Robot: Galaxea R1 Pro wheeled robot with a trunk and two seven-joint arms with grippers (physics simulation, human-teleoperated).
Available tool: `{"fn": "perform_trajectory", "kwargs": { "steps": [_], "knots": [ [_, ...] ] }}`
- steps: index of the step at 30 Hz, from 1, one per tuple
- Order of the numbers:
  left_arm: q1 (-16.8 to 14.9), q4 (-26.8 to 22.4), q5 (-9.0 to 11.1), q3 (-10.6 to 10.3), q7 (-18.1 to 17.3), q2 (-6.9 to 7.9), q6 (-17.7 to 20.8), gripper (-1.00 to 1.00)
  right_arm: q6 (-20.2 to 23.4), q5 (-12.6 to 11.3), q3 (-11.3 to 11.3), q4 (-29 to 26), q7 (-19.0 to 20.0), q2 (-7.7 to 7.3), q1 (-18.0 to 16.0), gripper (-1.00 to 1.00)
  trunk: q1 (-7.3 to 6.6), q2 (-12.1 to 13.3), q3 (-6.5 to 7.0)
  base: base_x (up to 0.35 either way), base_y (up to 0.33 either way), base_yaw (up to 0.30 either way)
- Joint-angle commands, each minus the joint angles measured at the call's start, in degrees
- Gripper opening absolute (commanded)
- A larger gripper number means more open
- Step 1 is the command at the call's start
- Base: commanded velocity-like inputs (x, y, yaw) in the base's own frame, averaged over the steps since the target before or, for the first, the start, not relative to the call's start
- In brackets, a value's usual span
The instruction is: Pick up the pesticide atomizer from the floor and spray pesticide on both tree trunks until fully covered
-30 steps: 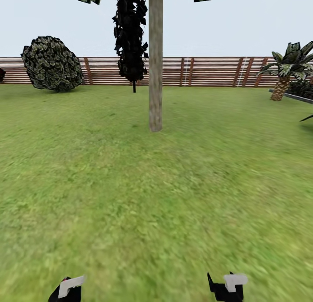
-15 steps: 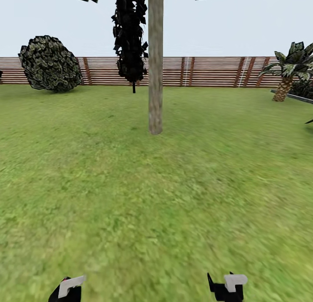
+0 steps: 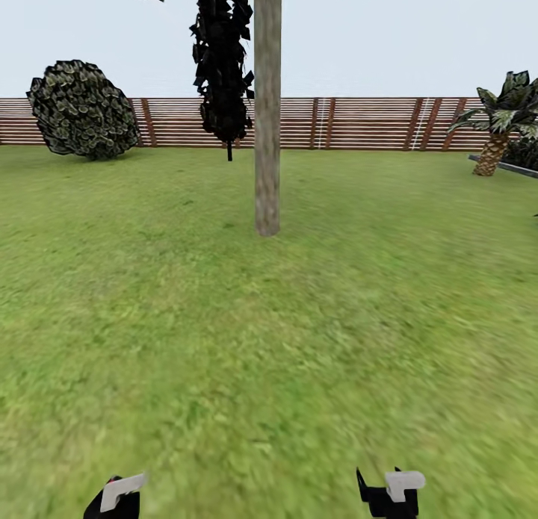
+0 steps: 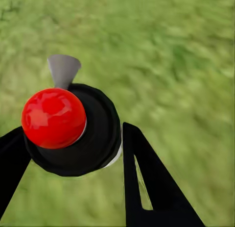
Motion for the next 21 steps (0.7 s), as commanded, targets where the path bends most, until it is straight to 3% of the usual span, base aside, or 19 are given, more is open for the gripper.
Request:
{"fn": "perform_trajectory", "kwargs": {
  "steps": [1, 21],
  "knots": [
    [0.0, 0.0, 0.1, 0.0, 0.0, 0.00, -0.2, -1.00, -0.2, 0.0, 0.0, 0.0, 0.1, -0.01, 0.0, 1.00, 0.03, 0.0, -0.05, 0.337, 0.000, 0.000],
    [0.0, 0.0, 0.1, 0.1, 0.0, -0.02, -0.2, -1.00, -0.2, 0.0, 0.0, 0.0, 0.1, -0.01, 0.0, 1.00, 0.03, 0.0, -0.05, 0.337, 0.000, 0.000]
  ]
}}
